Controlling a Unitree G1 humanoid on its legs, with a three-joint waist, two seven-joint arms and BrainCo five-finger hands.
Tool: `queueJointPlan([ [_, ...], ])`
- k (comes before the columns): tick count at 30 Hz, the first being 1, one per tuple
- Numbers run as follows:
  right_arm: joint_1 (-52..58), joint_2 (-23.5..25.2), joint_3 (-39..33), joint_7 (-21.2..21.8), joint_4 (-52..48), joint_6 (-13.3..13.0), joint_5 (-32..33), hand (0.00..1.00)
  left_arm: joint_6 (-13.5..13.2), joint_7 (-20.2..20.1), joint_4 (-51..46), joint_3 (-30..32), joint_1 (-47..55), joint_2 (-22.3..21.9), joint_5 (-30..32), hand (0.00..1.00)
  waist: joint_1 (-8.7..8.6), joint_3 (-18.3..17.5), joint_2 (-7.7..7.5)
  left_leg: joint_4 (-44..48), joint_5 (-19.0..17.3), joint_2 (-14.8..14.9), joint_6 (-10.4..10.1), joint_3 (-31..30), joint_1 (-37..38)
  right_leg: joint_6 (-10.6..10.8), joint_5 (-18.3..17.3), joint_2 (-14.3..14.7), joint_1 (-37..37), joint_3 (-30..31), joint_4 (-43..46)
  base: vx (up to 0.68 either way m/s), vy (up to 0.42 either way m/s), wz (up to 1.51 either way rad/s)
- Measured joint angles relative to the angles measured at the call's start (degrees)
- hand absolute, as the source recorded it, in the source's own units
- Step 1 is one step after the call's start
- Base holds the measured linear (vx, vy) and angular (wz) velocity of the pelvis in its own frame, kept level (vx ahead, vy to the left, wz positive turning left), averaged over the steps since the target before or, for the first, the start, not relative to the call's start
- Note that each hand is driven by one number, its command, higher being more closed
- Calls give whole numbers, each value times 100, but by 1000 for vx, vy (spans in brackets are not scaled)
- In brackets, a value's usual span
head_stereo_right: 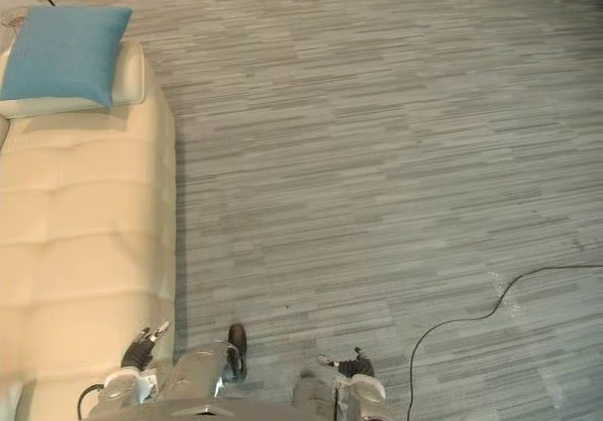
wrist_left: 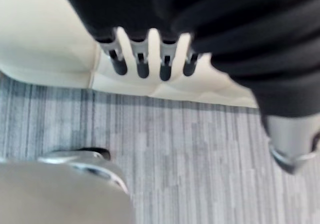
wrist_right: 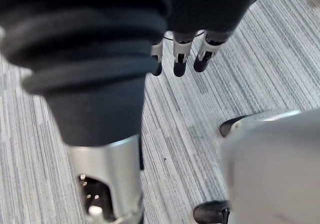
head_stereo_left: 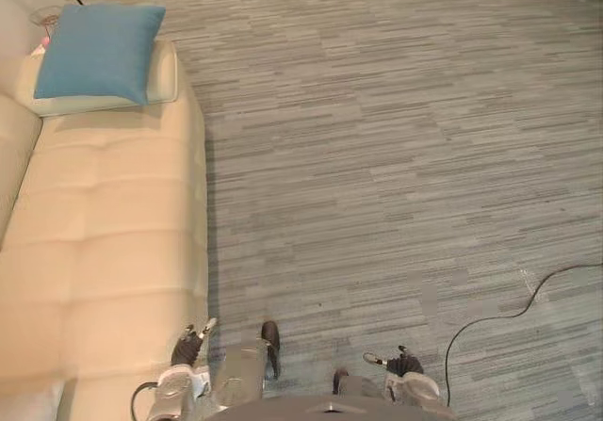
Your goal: Pick up cushions and gather them together orderly.
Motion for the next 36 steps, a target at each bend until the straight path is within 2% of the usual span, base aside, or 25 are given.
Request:
queueJointPlan([
  [1, 14, 59, -53, 8, -22, -6, -1, 0, 53, 2, 2, -95, 161, 68, -3, 0, -41, -33, -83, -9, -181, -167, 46, 88, 212, 319, 133, -7, -227, 59, 1048, 407, 187, -3],
  [2, 2, 80, -61, 9, -63, -8, 2, 0, 99, 2, 2, -123, 257, 81, -9, 0, -81, -36, -82, -35, -310, -288, 71, 101, 483, 312, 288, -7, -367, -70, 1929, 417, 170, -4],
  [3, -3, 87, -73, 8, -80, -20, 1, 0, 107, 2, 2, -138, 292, 81, -26, 0, -106, -29, -71, -71, -314, -330, 120, 103, 605, 304, 328, -33, -397, -224, 2200, 345, 123, 0],
  [4, -16, 96, -88, 9, -84, -38, -2, 0, 114, 4, -3, -168, 345, 81, -53, 0, -123, -25, -67, -218, -329, -414, 154, 70, 856, 154, 326, -125, -473, -554, 2529, 441, 143, 4],
  [5, -65, 92, -129, 8, -87, -55, 1, 0, 118, 12, -12, -225, 279, 72, -62, 0, -134, -1, -32, -608, -341, -527, 207, -56, 1314, -511, 98, -317, -644, -1226, 2688, 426, 134, 6],
  [7, -107, 85, -238, 9, -206, -97, 0, 0, 115, 56, -28, -318, 199, 39, -138, 0, -162, 119, 49, -912, -372, -500, 259, -159, 1889, -930, -319, -333, -802, -1885, 2204, 425, 102, 9],
  [10, -122, 94, -235, 40, -365, -130, 5, 0, 100, 114, -92, -315, 142, -1, -170, 0, -313, 231, 83, -1036, -408, -420, 293, -449, 2390, -1169, -443, -199, -1177, -2124, 1090, 421, -10, 31],
  [11, -112, 108, -239, 94, -506, -127, 8, 0, 87, 112, -106, -323, 82, -36, -168, 0, -407, 255, 150, -1059, -418, -315, 281, -671, 2504, -1137, -104, -66, -1394, -2045, -48, 520, -81, 68],
  [13, -120, 110, -285, 103, -518, -121, 11, 0, 69, 112, -96, -336, 19, -100, -167, 0, -436, 272, 129, -1139, -479, -179, 180, -897, 2683, -1109, 541, 41, -1485, -1838, -1291, 410, -105, 77],
  [14, -104, 121, -327, 98, -495, -114, 7, 0, 71, 108, -76, -335, 26, -146, -160, 0, -431, 271, 25, -1224, -561, -142, 77, -1110, 2879, -1018, 1165, 32, -1434, -1609, -2307, 386, -150, 73],
  [16, -67, 137, -351, 91, -441, -93, 12, 0, 69, 113, -39, -303, 22, -123, -161, 0, -428, 276, -89, -1257, -789, -117, -63, -1458, 3149, -1004, 1681, -50, -1378, -1414, -2515, 563, -290, 94],
  [17, -82, 106, -362, 92, -357, -91, 7, 0, 66, 115, -2, -252, 16, -181, -148, 0, -440, 239, -84, -961, -919, 34, -154, -1673, 3224, -1161, 2111, -30, -1390, -1494, -1986, 576, -333, 84],
  [18, -82, 103, -412, 92, -337, -95, 6, 0, 59, 115, -2, -177, 17, -223, -148, 0, -433, 237, -34, -725, -921, 79, -162, -1699, 3163, -1186, 2099, -26, -1382, -1538, -1859, 541, -296, 65],
  [19, -94, 86, -550, 90, -352, -105, 8, 0, 55, 117, -2, -55, 20, -355, -150, 0, -426, 200, 143, 42, -889, 232, -222, -1656, 2874, -1270, 1858, 2, -1293, -1747, -1721, 531, -277, 47],
  [20, -91, 23, -546, 85, -482, -98, 15, 0, 58, 108, -21, 138, 15, -505, -153, 0, -453, 215, 358, 1494, -532, 473, -709, -1408, 2260, -1381, 1619, 123, -1035, -1929, -1690, 535, -267, 40],
  [22, -70, -13, -432, 80, -519, -75, 16, 0, 54, 115, -43, 232, 20, -599, -153, 0, -383, 251, 485, 3040, 286, 968, -830, -970, 1592, -1527, 1366, 331, -604, -2022, -1799, 559, -260, 10],
  [23, -66, 73, -429, 78, -509, -25, 40, 0, 52, 105, -105, 221, 10, -594, -162, 0, -307, 252, 540, 3927, 35, 1365, -717, -469, 1248, -1628, 1206, 442, -155, -2037, -1928, 590, -238, -8],
  [25, -52, 94, -421, 77, -509, -7, 68, 0, 32, 104, -130, 136, 7, -575, -170, 0, -281, 267, 499, 4088, -209, 1391, -672, -208, 882, -1695, 1006, 442, 302, -1984, -2161, 471, -146, -5],
  [28, -124, 94, -447, 76, -355, 3, 71, 0, -44, 102, -196, 117, -7, -562, -187, 0, -197, 263, 496, 2952, -625, 1234, -635, 125, 297, -1629, 970, 406, 1049, -1925, -2791, 447, -46, -11],
  [29, -164, 82, -459, 59, -288, 3, 71, 0, -45, 104, -228, 39, -24, -544, -186, 0, -189, 269, 472, 1387, -567, 976, -672, 170, 110, -1473, 949, 294, 1382, -1921, -3069, 403, 53, -5],
  [30, -154, 81, -466, 52, -280, 4, 71, 0, -45, 104, -229, 18, -25, -536, -185, 0, -189, 268, 457, 919, -472, 871, -709, 156, 106, -1434, 928, 237, 1467, -1920, -3113, 492, 78, -1],
  [31, -152, 76, -467, 42, -280, 4, 71, 0, -46, 105, -231, 1, -31, -527, -183, 0, -186, 268, 444, 384, -330, 776, -717, 139, 84, -1384, 897, 183, 1562, -1915, -3195, 348, 91, 1],
  [33, -149, 53, -462, -52, -276, 4, 71, 0, -45, 105, -229, -118, -56, -493, -181, 0, -136, 271, 447, -1142, 350, 571, -770, 66, 66, -1222, 799, 66, 1875, -1896, -3456, 368, 143, -5],
  [35, -145, -6, -433, -68, -245, 4, 70, 0, -45, 100, -227, -215, -104, -490, -187, 0, -22, 247, 484, -1396, 590, 620, -796, 15, -65, -1050, 625, 69, 2131, -1858, -3588, 441, 228, -18],
  [36, -137, 8, -374, -69, -138, 1, 66, 0, -55, 99, -219, -221, -137, -410, -194, 0, 55, 157, 355, -1189, 1282, 530, -502, 61, -31, -992, 424, -84, 2319, -1715, -3590, 519, 276, -26],
])
